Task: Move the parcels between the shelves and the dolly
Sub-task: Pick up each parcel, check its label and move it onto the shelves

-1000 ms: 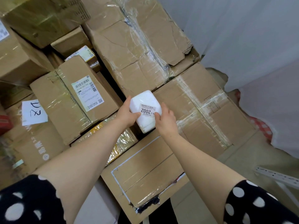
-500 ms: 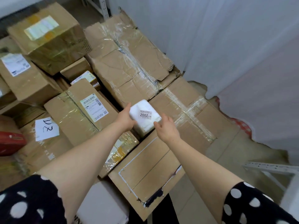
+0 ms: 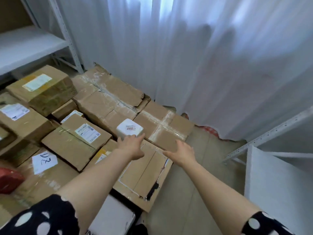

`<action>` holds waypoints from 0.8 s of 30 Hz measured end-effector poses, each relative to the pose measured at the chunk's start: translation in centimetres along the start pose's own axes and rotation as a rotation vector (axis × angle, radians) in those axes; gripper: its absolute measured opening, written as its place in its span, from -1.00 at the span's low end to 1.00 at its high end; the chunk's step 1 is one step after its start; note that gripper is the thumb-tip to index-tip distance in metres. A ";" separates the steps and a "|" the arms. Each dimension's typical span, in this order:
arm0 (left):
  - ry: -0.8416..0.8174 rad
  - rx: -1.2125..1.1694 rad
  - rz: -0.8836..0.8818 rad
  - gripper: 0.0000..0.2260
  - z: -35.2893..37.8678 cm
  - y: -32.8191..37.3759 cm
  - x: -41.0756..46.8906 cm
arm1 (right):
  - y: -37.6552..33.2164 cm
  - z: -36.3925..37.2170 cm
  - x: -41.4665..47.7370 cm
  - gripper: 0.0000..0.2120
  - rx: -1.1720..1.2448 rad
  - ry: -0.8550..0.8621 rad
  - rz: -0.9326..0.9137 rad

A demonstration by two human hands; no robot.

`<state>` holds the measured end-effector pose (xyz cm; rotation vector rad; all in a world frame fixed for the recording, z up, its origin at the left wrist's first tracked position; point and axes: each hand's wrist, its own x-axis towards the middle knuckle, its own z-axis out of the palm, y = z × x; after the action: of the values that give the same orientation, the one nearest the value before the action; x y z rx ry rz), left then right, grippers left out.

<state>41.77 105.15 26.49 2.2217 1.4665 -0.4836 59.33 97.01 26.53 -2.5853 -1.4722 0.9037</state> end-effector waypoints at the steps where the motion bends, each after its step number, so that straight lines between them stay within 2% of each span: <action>1: 0.010 0.005 0.021 -0.36 0.3 0.7 -1.6 | 0.6 0.0 -1.6 -0.23 -0.003 0.019 -0.003; 4: 0.064 0.008 0.076 -0.33 1.6 2.6 -7.2 | 2.7 0.9 -6.9 -0.19 -0.004 0.065 -0.011; 8: 0.090 0.094 0.116 -0.31 4.5 4.6 -15.8 | 5.2 2.9 -16.1 -0.32 0.020 0.113 -0.009; 13: 0.101 0.128 0.208 -0.31 6.2 6.4 -25.1 | 6.8 4.2 -26.3 -0.25 -0.029 0.102 0.009; 16: 0.094 0.156 0.255 -0.29 6.6 7.2 -29.1 | 7.3 4.5 -30.8 -0.27 0.001 0.129 0.024; 24: 0.105 0.247 0.515 -0.26 8.3 9.6 -37.3 | 10.1 7.4 -42.9 -0.15 0.166 0.246 0.219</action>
<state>36.04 68.61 39.99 2.7304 0.8537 -0.3930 47.03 55.42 37.42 -2.6531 -1.0251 0.6600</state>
